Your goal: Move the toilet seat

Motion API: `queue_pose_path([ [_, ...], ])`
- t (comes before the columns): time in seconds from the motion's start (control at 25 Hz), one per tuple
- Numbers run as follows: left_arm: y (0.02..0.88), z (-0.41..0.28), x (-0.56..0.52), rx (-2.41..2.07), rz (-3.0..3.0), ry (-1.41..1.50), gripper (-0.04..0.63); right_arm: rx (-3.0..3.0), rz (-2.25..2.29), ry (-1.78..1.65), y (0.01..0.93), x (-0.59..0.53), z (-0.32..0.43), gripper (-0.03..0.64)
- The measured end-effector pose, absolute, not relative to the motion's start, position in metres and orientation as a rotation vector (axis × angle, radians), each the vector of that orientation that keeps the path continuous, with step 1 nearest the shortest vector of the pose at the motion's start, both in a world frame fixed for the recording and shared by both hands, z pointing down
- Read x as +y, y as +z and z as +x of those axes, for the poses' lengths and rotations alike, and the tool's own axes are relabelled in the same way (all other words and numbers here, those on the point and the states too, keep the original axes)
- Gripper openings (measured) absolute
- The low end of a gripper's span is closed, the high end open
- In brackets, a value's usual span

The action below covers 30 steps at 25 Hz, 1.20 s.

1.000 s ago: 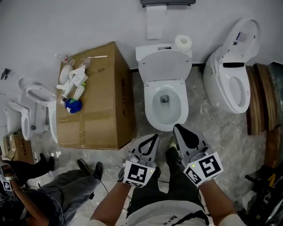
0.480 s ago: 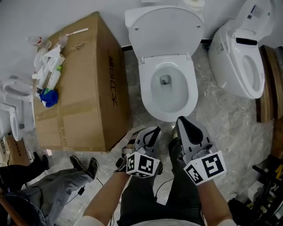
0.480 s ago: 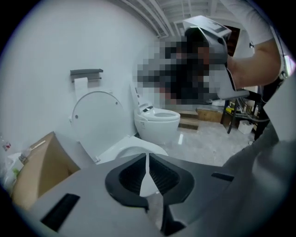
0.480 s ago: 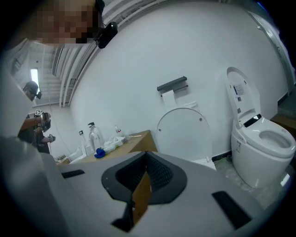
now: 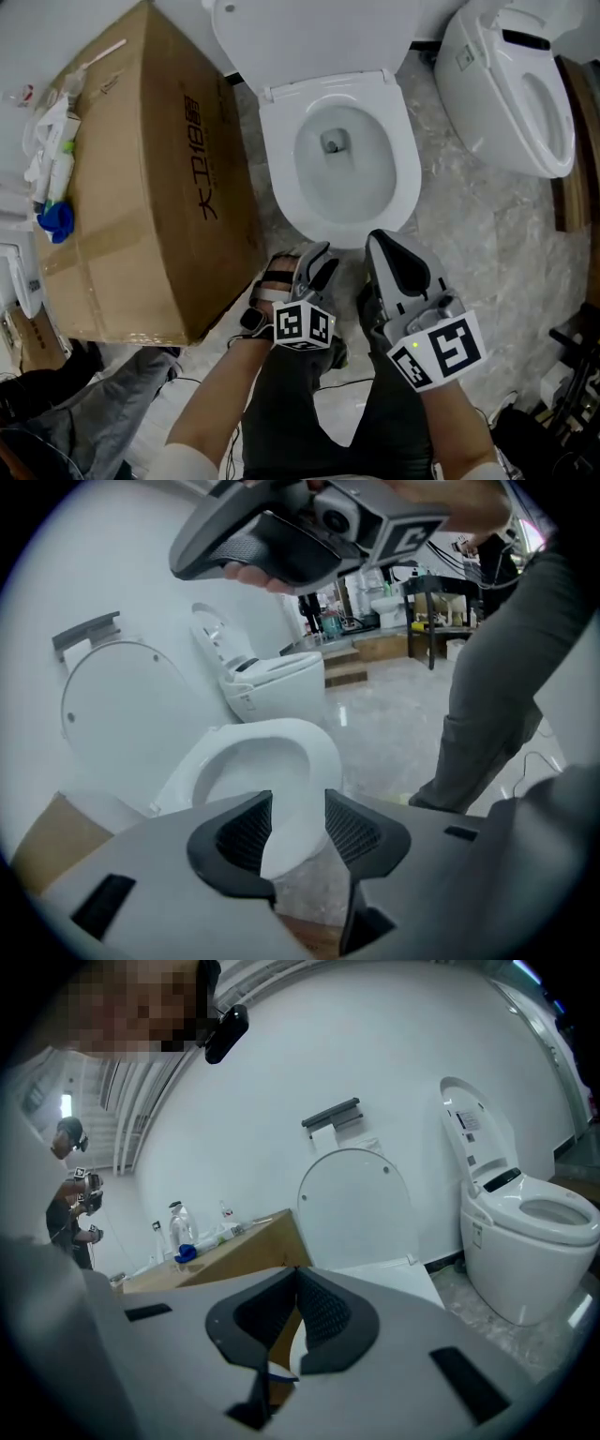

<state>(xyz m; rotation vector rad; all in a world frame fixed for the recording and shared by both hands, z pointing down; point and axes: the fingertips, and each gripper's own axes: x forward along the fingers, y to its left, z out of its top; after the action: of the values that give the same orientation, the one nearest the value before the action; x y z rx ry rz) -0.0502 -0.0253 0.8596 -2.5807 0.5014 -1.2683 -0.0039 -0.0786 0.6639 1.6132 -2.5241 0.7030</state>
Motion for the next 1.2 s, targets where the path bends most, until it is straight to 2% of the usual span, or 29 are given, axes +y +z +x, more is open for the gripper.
queue_pose_path([
  [0.24,0.909,-0.039,-0.026,0.372,-2.428,-1.347,0.215,-2.532,1.605,0.741,0.687,-0.081,0.002,0.015],
  [0.72,0.96,-0.028,-0.03,0.326,-2.263,-1.422,0.224,-2.536,1.555,0.766,0.717,-0.079,0.014,0.015],
  [1.2,0.95,-0.026,-0.036,0.353,-2.31,-1.455,0.225,-2.515,1.599,0.776,0.711,-0.078,0.039,0.015],
])
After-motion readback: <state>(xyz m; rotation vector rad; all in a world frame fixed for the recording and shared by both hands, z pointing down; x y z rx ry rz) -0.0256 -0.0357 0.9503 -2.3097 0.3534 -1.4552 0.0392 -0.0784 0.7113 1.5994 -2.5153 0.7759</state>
